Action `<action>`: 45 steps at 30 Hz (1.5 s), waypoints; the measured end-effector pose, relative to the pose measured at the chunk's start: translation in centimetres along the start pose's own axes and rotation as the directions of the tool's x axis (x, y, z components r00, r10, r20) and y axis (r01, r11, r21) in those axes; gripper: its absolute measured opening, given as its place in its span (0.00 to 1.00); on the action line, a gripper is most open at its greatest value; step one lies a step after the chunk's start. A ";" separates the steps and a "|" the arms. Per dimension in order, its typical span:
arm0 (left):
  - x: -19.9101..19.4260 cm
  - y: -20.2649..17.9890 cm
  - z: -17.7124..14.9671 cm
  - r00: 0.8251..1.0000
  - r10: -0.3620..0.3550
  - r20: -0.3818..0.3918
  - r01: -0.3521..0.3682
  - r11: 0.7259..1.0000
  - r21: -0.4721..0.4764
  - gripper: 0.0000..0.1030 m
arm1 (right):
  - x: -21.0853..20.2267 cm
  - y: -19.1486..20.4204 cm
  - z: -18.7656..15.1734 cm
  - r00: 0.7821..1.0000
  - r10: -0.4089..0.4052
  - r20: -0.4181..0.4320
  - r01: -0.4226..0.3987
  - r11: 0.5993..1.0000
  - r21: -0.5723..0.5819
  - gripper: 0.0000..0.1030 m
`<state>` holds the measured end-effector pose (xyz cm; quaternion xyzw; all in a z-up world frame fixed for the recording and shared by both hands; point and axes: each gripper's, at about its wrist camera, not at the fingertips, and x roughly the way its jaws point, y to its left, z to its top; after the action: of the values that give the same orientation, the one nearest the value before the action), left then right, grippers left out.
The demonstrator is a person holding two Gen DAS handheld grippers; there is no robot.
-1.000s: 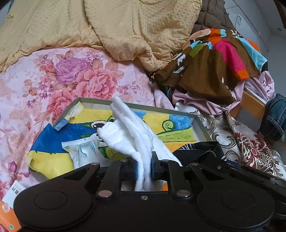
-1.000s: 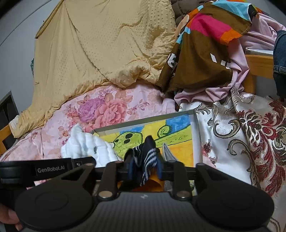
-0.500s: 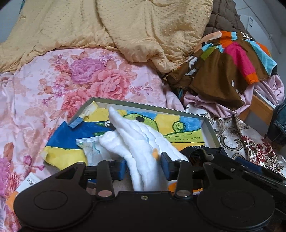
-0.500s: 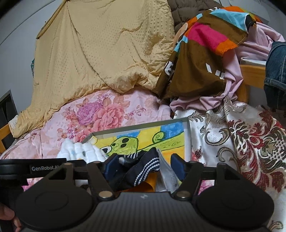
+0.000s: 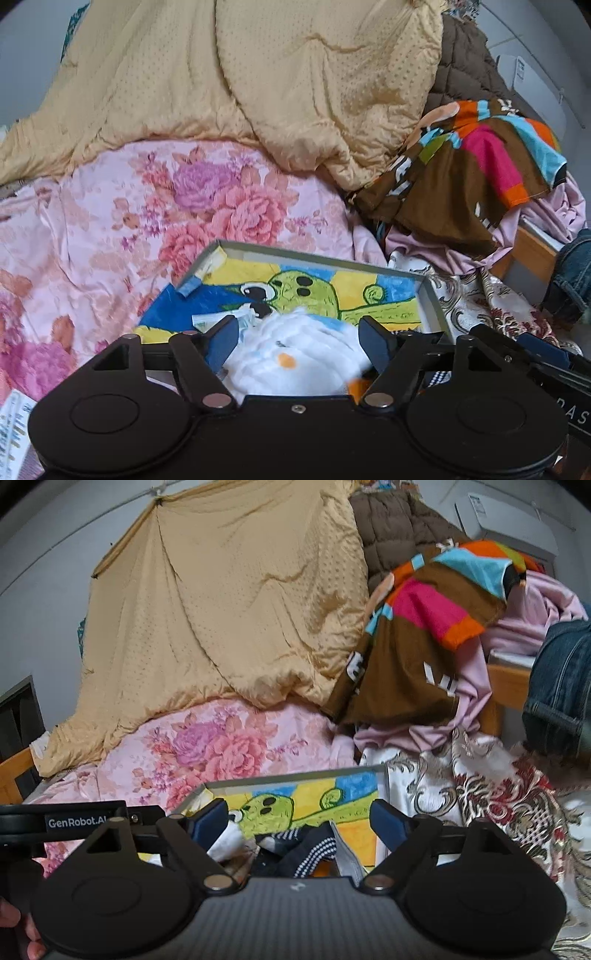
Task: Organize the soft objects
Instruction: 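Withdraw both open tools from the tray back over the pile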
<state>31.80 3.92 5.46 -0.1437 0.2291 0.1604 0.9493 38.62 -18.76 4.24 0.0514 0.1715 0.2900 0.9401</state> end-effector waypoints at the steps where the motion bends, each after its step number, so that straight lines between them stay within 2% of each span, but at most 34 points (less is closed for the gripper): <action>1: -0.6 0.0 0.1 1.000 -0.001 0.012 0.001 1.000 0.005 0.75 | -0.5 0.1 0.2 1.000 0.001 0.008 -0.001 1.000 -0.001 0.88; 12: -7.7 1.2 -0.2 0.994 -0.021 0.104 0.017 0.999 0.038 0.85 | -6.0 1.9 0.7 0.997 -0.002 0.080 0.003 1.000 -0.019 1.00; 18: -12.1 2.7 -1.6 0.987 -0.032 0.155 0.028 0.999 0.025 0.91 | -8.3 4.0 0.3 0.996 0.013 0.092 -0.007 0.998 -0.068 1.00; 26: -16.7 5.4 -4.1 0.983 -0.017 0.182 0.009 0.999 0.045 0.94 | -11.4 6.7 -1.3 0.996 0.038 0.079 -0.030 0.994 -0.101 1.00; 40: -22.2 8.5 -8.5 0.978 -0.007 0.208 -0.006 0.998 0.061 0.99 | -16.1 8.9 -5.5 0.997 0.047 0.054 -0.039 0.990 -0.135 1.00; 45: -23.1 9.6 -10.8 0.981 -0.029 0.191 0.019 0.998 0.051 0.99 | -17.9 9.6 -7.3 0.996 0.014 0.084 -0.001 0.989 -0.151 1.00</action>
<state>4.57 3.40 5.44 -0.1070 0.1389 0.1563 0.9720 17.09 -20.92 4.50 -0.0069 0.1088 0.3030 0.9467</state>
